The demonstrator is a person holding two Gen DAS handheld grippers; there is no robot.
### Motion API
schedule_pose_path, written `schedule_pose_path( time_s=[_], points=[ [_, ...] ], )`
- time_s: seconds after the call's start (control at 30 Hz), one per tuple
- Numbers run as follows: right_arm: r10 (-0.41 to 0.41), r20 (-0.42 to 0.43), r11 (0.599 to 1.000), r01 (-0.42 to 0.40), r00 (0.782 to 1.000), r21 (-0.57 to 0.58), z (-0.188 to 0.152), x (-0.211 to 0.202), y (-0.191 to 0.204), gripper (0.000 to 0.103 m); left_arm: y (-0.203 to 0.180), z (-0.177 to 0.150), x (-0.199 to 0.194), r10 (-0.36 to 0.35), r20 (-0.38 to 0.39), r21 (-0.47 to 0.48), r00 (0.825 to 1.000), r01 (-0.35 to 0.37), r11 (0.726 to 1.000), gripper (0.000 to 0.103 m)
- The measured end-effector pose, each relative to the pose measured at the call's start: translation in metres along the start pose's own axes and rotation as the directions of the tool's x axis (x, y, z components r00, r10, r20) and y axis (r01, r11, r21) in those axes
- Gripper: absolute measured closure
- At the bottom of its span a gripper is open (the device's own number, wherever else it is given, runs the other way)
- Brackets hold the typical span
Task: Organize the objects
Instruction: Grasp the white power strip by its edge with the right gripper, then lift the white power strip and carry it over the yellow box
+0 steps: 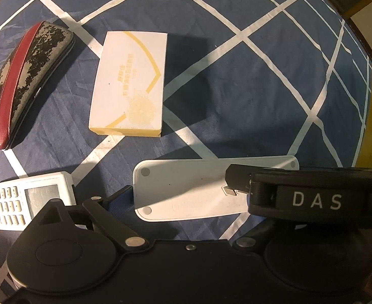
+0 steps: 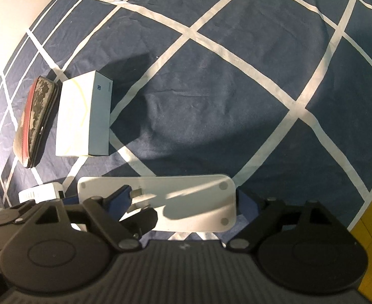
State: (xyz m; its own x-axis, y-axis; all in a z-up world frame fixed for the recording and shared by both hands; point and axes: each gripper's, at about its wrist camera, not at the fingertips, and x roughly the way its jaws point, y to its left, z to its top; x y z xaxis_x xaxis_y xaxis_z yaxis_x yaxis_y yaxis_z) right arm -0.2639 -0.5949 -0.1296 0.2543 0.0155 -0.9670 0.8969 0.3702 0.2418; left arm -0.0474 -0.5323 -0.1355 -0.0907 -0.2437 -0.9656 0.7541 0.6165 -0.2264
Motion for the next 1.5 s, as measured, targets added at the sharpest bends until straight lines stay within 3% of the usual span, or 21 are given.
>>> schedule_pose_path(
  time_s=[0.37, 0.73, 1.0, 1.5],
  points=[
    [0.024, 0.031, 0.999, -0.022, 0.999, -0.043, -0.003, -0.017, 0.009, 0.016, 0.000, -0.005, -0.023, 0.018, 0.043, -0.015, 0.999, -0.018, 1.000, 0.009],
    [0.073, 0.062, 0.985, -0.062, 0.995, -0.161, -0.013, -0.045, 0.047, 0.016, 0.016, -0.023, -0.068, 0.072, 0.122, -0.101, 0.990, -0.060, 0.993, 0.010],
    [0.128, 0.067, 0.951, -0.104, 0.990, -0.290, -0.025, -0.062, 0.097, 0.016, 0.048, -0.046, -0.109, 0.136, 0.184, -0.213, 0.974, -0.095, 0.972, 0.010],
    [0.198, 0.031, 0.860, -0.158, 0.980, -0.485, -0.077, -0.075, 0.218, 0.016, 0.135, -0.112, -0.179, 0.242, 0.237, -0.403, 0.941, -0.131, 0.906, 0.010]
  ],
)
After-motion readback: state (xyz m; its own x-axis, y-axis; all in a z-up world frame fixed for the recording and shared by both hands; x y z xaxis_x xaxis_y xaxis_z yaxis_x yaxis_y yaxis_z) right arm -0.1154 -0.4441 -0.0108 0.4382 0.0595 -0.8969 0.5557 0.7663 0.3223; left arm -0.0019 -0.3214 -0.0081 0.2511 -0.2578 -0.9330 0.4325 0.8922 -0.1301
